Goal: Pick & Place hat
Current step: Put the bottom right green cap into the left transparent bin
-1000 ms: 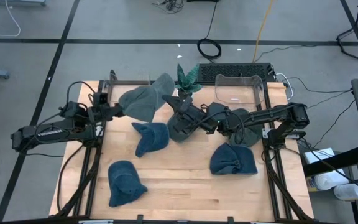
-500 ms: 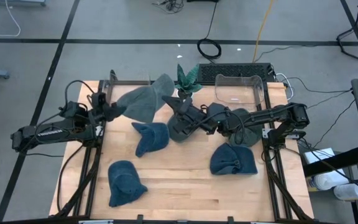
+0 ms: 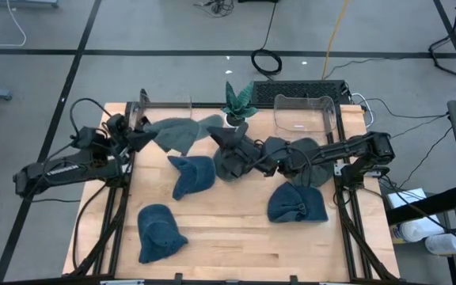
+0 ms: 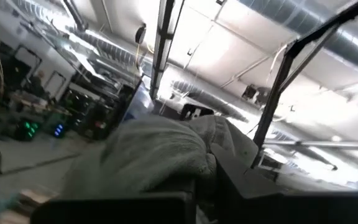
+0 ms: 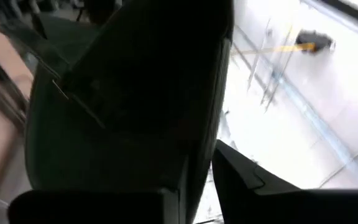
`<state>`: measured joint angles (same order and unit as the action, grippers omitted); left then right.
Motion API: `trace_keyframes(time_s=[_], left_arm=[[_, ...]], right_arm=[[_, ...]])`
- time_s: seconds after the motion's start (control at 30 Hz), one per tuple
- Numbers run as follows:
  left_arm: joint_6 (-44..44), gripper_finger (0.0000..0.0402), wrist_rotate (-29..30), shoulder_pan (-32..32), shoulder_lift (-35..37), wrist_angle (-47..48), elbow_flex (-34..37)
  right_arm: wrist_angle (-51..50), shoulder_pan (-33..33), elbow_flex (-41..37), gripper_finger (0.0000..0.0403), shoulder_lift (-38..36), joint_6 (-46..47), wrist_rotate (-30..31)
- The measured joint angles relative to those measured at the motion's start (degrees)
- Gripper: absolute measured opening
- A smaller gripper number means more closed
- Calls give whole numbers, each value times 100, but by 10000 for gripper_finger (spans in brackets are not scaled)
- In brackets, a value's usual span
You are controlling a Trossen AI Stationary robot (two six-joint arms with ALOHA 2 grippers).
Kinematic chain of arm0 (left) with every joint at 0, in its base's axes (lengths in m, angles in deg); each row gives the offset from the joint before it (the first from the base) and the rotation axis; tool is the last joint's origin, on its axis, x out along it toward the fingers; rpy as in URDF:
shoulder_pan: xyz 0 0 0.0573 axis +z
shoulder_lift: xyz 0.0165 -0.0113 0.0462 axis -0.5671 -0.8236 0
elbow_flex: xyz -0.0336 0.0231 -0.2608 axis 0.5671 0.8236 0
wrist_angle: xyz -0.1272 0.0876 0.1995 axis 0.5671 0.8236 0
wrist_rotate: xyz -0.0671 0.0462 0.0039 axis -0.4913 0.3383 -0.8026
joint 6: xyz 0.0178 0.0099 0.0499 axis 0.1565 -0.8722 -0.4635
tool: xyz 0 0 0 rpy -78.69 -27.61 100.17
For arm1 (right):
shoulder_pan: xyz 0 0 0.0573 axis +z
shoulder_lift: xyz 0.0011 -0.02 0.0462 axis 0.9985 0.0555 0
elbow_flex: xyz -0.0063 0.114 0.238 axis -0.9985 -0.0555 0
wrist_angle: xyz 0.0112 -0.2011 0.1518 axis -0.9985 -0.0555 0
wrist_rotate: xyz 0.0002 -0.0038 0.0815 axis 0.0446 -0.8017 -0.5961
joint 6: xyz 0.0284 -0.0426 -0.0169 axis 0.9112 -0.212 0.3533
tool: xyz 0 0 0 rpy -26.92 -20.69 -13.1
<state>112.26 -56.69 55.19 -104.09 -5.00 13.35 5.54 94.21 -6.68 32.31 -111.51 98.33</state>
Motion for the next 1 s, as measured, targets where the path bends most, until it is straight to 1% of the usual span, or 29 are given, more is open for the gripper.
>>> trace_keyframes(time_s=[0.1, 0.2, 0.33, 0.57, 0.67, 0.8, 1.0], left_arm=[[-500, 22, -43, 116, 0, 490, -297], [-1035, 22, -47, 194, -5, 1100, -694], [-1730, 22, -37, 278, -1, 2278, -1251], [-2847, 22, 130, 412, -69, 4139, -2095], [-3552, 21, 168, 449, -109, 4622, -2301], [-4561, 21, 245, 453, -208, 5037, -2401], [-4953, 21, 1263, 453, -475, 5132, -2408]], right_arm=[[-19, 114, 0, 63, 0, 773, 183], [-117, 240, 0, 63, 0, 1616, 205], [-305, 430, 0, 62, 0, 2759, 142], [-620, 665, 0, 63, 0, 4242, 134], [-774, 796, 0, 63, 0, 4510, 130], [-965, 956, 0, 63, 0, 4620, 129], [-1421, 1100, 0, 61, 0, 4975, 141]])
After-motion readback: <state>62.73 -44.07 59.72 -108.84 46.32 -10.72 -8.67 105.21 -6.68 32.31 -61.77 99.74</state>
